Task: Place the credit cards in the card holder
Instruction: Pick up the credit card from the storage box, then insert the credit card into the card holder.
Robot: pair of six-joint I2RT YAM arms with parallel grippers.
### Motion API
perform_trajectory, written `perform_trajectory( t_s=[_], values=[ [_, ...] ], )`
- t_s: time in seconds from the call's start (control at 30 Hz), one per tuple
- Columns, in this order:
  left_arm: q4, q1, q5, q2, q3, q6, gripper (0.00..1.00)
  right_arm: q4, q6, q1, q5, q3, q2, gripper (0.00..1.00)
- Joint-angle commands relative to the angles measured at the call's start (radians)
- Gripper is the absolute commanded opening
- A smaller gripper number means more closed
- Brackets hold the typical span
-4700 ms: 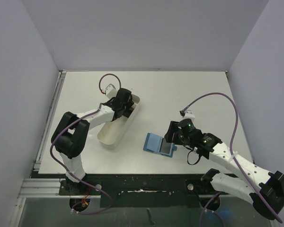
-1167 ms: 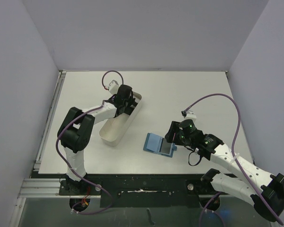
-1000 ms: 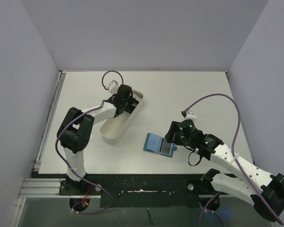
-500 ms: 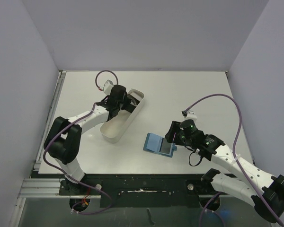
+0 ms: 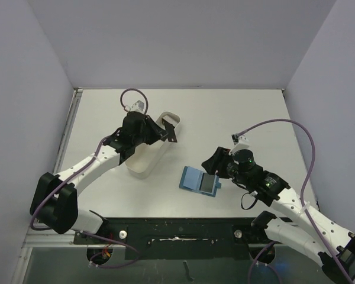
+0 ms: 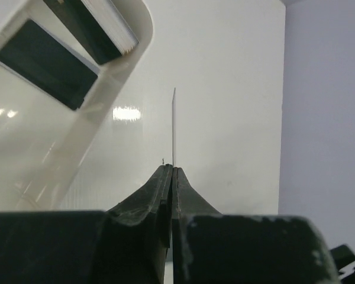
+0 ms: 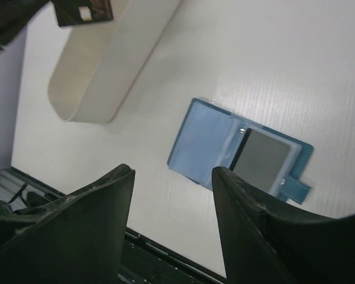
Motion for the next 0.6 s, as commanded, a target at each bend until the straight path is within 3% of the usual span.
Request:
perform_trajectory(
  t_s=[0.0, 0.27, 0.37, 0.57],
  values=[
    [0.112, -0.006, 0.266, -0.068, -0.093, 0.107, 0.0, 0.179, 0.045, 0.005, -0.077, -0.005, -0.047, 0.55],
    [0.34, -0.008, 0.613, -0.125, -0.218, 0.05, 0.0, 0.348, 0.144, 0.005, -0.103, -0.064, -0.101, 0.41],
    [0.377, -0.011, 0.692, -0.126, -0.234, 0.03, 0.0, 0.395, 0.167, 0.004, -0.133, -0.078, -0.084, 0.4],
    [0.618, -0.02, 0.836, -0.119, -0.327, -0.122, 0.0, 0.461, 0.196, 0.005, -0.171, -0.105, -0.056, 0.44]
  ],
)
